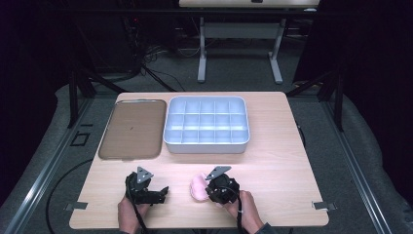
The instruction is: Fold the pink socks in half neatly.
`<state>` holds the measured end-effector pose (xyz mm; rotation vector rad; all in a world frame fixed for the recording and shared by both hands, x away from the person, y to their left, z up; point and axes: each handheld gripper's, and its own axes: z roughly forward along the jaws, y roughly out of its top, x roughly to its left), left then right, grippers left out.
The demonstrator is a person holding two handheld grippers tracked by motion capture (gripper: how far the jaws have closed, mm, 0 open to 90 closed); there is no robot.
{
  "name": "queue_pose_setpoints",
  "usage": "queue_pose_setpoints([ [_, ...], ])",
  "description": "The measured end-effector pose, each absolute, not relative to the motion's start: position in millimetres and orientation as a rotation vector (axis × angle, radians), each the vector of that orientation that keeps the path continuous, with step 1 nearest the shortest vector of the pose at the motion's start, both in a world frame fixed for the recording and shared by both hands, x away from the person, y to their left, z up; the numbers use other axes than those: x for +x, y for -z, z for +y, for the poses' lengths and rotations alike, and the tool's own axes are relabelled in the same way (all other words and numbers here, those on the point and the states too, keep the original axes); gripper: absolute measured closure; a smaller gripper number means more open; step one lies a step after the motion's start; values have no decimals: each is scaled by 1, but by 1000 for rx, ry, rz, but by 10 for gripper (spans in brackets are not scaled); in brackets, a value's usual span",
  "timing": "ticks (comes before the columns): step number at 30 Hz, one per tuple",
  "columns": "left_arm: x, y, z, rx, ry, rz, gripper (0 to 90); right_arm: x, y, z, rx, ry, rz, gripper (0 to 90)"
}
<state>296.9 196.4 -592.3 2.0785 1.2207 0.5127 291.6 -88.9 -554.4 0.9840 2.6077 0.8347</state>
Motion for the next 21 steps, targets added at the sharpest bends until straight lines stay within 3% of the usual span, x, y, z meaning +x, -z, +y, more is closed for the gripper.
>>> queue_pose_setpoints([
  [7, 296, 586, 191, 2076, -475, 1241, 24, 287, 546, -102, 965, -1000, 2622, 463],
  [15, 290, 564, 170, 2036, -391, 1170, 121, 284, 527, -149, 1081, -1100, 2508, 463],
  [21, 295, 556, 147, 1993, -264, 1173, 209, 288, 537, -172, 1244, -1038, 2459, 495],
])
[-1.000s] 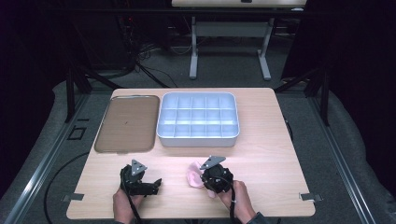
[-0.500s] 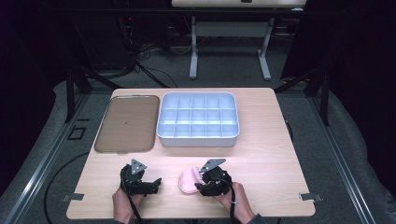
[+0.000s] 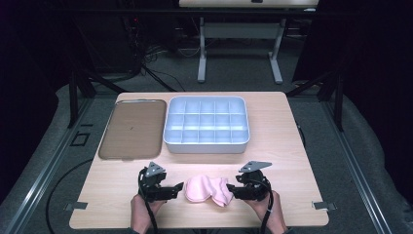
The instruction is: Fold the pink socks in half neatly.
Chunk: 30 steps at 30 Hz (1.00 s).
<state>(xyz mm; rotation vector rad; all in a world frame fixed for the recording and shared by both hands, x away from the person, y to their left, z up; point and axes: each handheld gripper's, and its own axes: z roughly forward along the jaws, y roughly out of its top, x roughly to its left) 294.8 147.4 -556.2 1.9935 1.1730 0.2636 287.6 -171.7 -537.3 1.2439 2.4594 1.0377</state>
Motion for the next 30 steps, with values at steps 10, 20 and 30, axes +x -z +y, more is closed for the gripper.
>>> queue_pose_setpoints([
  [10, 302, 566, 118, 2093, -188, 1155, 442, 285, 554, -165, 1326, -1026, 2494, 491],
  [20, 298, 571, 119, 2188, -240, 1093, 700, 288, 567, -138, 1244, -881, 2530, 508],
  [30, 291, 570, 117, 2219, -270, 1039, 862, 286, 566, -131, 1176, -868, 2579, 754],
])
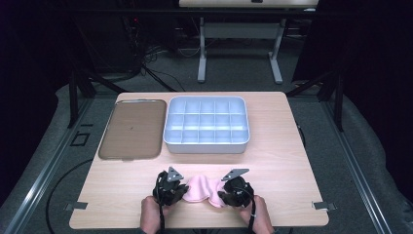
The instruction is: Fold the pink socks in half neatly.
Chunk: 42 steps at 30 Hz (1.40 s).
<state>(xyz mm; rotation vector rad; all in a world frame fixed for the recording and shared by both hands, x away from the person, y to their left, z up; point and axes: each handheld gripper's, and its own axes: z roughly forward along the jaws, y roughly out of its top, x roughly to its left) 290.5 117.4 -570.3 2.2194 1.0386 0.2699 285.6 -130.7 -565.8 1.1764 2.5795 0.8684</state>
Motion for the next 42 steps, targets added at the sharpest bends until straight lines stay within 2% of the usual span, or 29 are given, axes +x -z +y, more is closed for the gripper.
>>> queue_pose_setpoints([
  [4, 288, 571, 119, 2202, -258, 1035, 866, 287, 567, -138, 1244, -956, 2582, 816],
  [8, 287, 571, 118, 2189, -241, 1024, 867, 286, 556, -147, 1252, -917, 2524, 827],
  [16, 282, 571, 105, 2150, -187, 1009, 864, 281, 526, -152, 1187, -804, 2431, 823],
  [18, 286, 573, 107, 2147, -188, 1043, 845, 285, 533, -148, 1166, -728, 2479, 763],
  [19, 287, 574, 108, 2139, -182, 1055, 790, 287, 538, -147, 1152, -700, 2500, 753],
  [21, 288, 573, 110, 2141, -181, 1075, 606, 291, 547, -150, 1155, -705, 2536, 703],
  [25, 286, 569, 117, 2120, -187, 1078, 505, 291, 546, -167, 1240, -862, 2502, 563],
  [27, 285, 563, 122, 2087, -197, 1089, 483, 291, 544, -174, 1273, -901, 2494, 537],
  [30, 283, 560, 125, 2066, -193, 1089, 495, 289, 545, -181, 1306, -902, 2482, 538],
  [36, 284, 568, 122, 2084, -163, 1079, 626, 286, 554, -185, 1368, -885, 2484, 605],
  [37, 284, 571, 122, 2088, -164, 1061, 651, 285, 557, -186, 1383, -892, 2474, 639],
  [39, 285, 574, 121, 2084, -166, 1049, 665, 285, 557, -186, 1381, -889, 2476, 653],
  [40, 285, 577, 121, 2089, -175, 1037, 721, 286, 560, -186, 1385, -883, 2463, 700],
  [42, 287, 578, 120, 2089, -177, 1021, 770, 287, 561, -186, 1370, -857, 2482, 741],
])
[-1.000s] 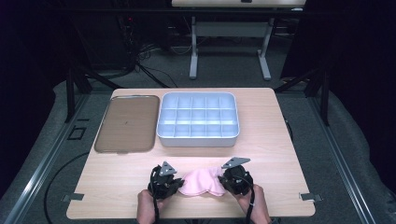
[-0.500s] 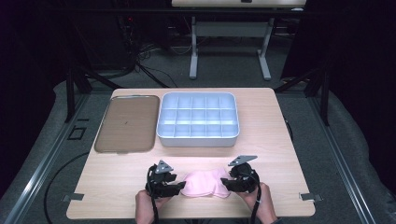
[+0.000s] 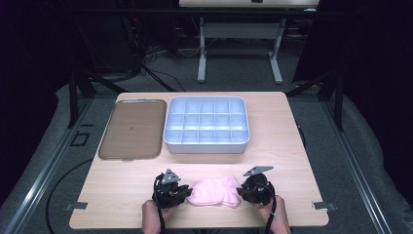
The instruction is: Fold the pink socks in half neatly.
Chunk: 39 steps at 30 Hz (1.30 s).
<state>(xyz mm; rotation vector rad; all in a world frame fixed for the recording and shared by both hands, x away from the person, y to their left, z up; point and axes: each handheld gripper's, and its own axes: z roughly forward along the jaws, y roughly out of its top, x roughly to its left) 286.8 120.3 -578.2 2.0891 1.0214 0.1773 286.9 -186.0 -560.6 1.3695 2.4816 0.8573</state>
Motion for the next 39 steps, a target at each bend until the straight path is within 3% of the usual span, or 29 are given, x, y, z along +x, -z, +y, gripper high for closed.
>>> queue_pose_setpoints([
  [5, 290, 579, 118, 2103, -152, 1007, 857, 285, 561, -184, 1350, -842, 2472, 821],
  [12, 289, 579, 114, 2091, -166, 1018, 851, 301, 560, -188, 1336, -832, 2482, 813],
  [15, 287, 582, 115, 2079, -193, 1012, 833, 305, 554, -192, 1354, -891, 2477, 733],
  [18, 286, 584, 115, 2057, -189, 1019, 830, 305, 554, -194, 1370, -909, 2480, 719],
  [21, 286, 584, 116, 2047, -185, 1014, 833, 305, 557, -192, 1362, -906, 2483, 728],
  [22, 286, 587, 118, 2025, -158, 1002, 833, 304, 559, -191, 1358, -889, 2485, 784],
  [26, 287, 589, 120, 2011, -146, 1002, 832, 303, 559, -190, 1352, -883, 2477, 822],
  [39, 288, 591, 121, 1994, -130, 1009, 843, 296, 542, -190, 1307, -899, 2475, 820],
])
